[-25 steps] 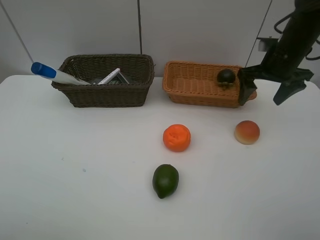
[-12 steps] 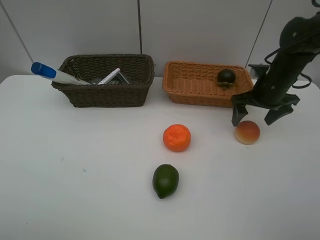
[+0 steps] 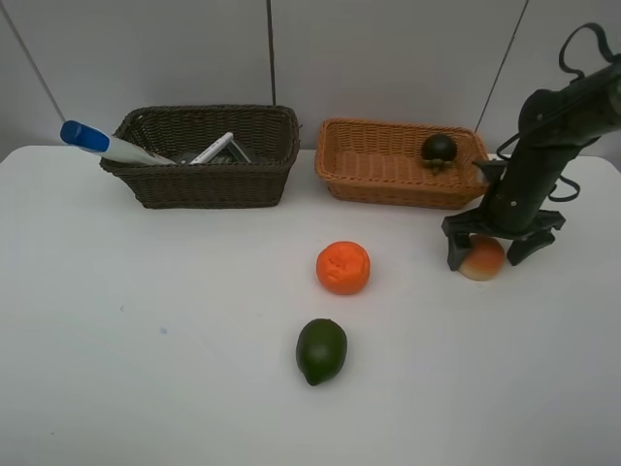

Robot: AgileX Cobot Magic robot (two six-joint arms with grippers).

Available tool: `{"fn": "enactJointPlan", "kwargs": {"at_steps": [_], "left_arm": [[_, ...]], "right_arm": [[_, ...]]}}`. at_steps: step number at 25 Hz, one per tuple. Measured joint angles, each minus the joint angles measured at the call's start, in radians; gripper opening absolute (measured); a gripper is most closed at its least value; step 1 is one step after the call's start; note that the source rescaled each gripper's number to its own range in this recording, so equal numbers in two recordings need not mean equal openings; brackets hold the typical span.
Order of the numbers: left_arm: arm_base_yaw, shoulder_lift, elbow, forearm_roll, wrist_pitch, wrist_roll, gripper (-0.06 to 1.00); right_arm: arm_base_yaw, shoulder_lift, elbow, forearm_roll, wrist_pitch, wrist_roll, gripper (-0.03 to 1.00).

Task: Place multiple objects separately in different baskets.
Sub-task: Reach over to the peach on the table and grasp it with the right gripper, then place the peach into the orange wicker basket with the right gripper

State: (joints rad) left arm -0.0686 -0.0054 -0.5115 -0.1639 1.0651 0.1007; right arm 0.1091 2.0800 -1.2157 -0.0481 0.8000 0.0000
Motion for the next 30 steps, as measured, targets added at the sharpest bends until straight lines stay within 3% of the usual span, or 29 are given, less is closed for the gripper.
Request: {"fn": "enactJointPlan", "kwargs": {"at_steps": [2, 4, 5, 8, 13, 18, 24, 30], "left_arm": [[0.000, 0.000, 0.000, 0.000, 0.000, 0.000, 1.00], [0.000, 0.000, 0.000, 0.000, 0.000, 0.000, 1.00], [0.000, 0.000, 0.000, 0.000, 0.000, 0.000, 1.00], [0.000, 0.000, 0.001, 0.000, 0.000, 0.000, 1.00], [0.000, 0.000, 0.001, 0.000, 0.000, 0.000, 1.00], [0.000, 0.000, 0.001, 0.000, 0.000, 0.000, 1.00], [0.000, 0.000, 0.001, 0.000, 0.000, 0.000, 1.00], [0.000, 0.000, 0.001, 0.000, 0.000, 0.000, 1.00]], "right_arm": [[0.000, 0.003, -0.001, -0.002, -0.003, 0.000, 0.99], [0.000, 0.004, -0.002, -0.006, -0.003, 0.000, 0.86], [0.000, 0.005, -0.003, -0.009, -0.002, 0.000, 0.74], [0.000, 0.007, -0.003, -0.022, -0.001, 0.000, 0.07], [0.000, 0.006, -0.004, -0.020, 0.012, 0.000, 0.07], [0.000, -0.017, -0.042, 0.048, 0.102, 0.000, 0.07], [0.000, -0.156, -0.244, 0.048, 0.202, 0.000, 0.07], [0.000, -0.110, -0.433, 0.059, 0.174, 0.000, 0.07]]}}
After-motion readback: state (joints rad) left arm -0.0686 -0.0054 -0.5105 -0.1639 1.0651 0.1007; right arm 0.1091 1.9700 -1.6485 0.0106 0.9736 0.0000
